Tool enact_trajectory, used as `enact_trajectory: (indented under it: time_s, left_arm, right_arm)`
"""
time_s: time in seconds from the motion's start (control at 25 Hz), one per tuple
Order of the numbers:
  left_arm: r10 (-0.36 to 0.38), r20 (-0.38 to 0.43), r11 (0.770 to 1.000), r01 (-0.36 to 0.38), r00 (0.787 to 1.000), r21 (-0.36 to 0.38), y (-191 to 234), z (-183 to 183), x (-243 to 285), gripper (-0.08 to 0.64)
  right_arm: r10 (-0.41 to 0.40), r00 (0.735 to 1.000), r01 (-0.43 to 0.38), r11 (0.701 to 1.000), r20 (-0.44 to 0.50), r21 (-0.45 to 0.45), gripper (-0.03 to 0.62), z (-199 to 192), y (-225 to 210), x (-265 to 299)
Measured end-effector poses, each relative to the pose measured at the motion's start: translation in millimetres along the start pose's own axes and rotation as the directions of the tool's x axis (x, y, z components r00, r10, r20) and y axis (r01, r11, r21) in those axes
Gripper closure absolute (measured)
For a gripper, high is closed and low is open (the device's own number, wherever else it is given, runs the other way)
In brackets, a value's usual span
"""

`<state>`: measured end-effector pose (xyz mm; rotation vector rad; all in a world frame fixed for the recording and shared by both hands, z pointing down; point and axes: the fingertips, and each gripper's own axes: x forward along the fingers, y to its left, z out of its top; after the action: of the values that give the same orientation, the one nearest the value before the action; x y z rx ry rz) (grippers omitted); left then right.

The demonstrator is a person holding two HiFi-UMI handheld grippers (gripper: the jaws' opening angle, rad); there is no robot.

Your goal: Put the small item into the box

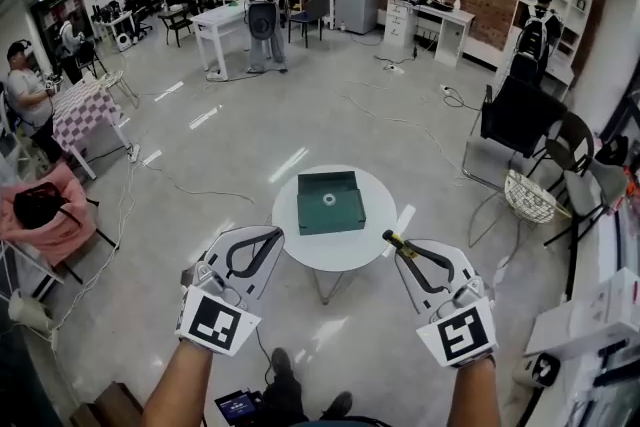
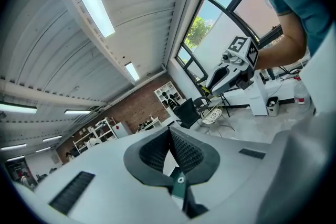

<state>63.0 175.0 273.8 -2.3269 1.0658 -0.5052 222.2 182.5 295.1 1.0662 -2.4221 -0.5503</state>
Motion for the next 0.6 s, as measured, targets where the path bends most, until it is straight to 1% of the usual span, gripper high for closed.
enact_trajectory:
  time_s: [0.16, 0.28, 0.36, 0.6]
  left_arm:
    - [-0.045, 0.048, 0.999, 0.045, 0.998, -0.004, 27.8, -14.6, 42.0, 0.541]
    - [-0.076, 0.079, 0.997, 0.077, 0.994, -0.019, 57.2, -29.7, 75.0, 0.541]
    - [-0.091, 0.103, 0.996, 0.093, 0.99, -0.014, 79.4, -40.7, 91.8, 0.541]
    - [-0.135, 0.134, 0.99, 0.139, 0.982, -0.019, 147.8, -90.2, 124.2, 0.541]
  right_arm:
    - [-0.047, 0.998, 0.047, 0.999, -0.043, 0.01, 0.52, -8.3, -25.8, 30.6]
    - [-0.077, 0.995, 0.078, 0.997, -0.071, 0.017, 0.52, -8.9, -46.5, 61.7]
    - [-0.097, 0.992, 0.098, 0.995, -0.087, 0.015, 0.52, -6.6, -56.6, 85.4]
    - [-0.141, 0.983, 0.144, 0.989, -0.12, 0.018, 0.52, 9.5, -72.6, 165.6]
